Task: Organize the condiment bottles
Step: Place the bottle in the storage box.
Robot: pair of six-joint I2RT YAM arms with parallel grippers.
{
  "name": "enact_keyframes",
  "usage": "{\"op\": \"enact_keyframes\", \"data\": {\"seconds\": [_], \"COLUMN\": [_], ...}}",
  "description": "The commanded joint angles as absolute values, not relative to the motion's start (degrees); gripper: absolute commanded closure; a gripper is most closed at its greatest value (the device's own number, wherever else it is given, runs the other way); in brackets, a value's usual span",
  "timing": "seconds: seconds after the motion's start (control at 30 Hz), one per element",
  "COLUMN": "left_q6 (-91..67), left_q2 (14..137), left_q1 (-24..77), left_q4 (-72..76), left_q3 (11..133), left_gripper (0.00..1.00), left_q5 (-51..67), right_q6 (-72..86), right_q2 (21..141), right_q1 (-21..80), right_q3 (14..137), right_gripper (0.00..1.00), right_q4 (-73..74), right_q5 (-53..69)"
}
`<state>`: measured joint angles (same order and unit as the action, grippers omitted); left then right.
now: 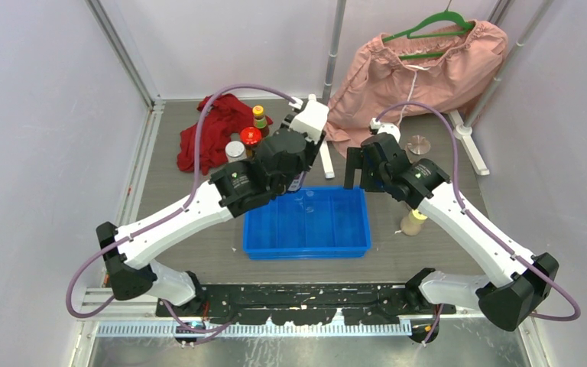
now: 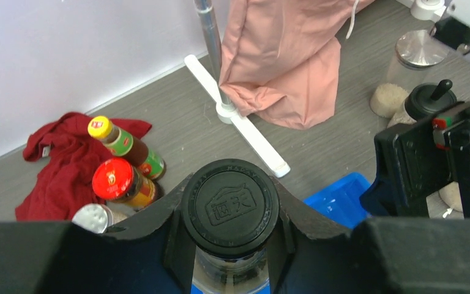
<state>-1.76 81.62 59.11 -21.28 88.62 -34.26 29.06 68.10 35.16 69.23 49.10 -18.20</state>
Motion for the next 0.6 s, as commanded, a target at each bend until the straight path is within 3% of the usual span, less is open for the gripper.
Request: {"op": "enact_keyframes", "data": {"seconds": [0.0, 0.57], "left_q6": [-5.6, -21.2], "left_q2": [76.3, 77.0], "left_q1": [61.4, 62.2], "left_q4": [-15.6, -17.1], "left_q3": [87.0, 83.9], "left_gripper": [1.00, 1.00], "left_q5": [-45.7, -56.0], "right_q6": [29.8, 29.1], "right_q2": [66.0, 65.7], "right_q1": [35.4, 35.4], "right_q3": [70.7, 70.0], "right_gripper": [0.00, 0.00], "right_q4": [51.4, 53.3], "right_q5": [-21.9, -27.7]}}
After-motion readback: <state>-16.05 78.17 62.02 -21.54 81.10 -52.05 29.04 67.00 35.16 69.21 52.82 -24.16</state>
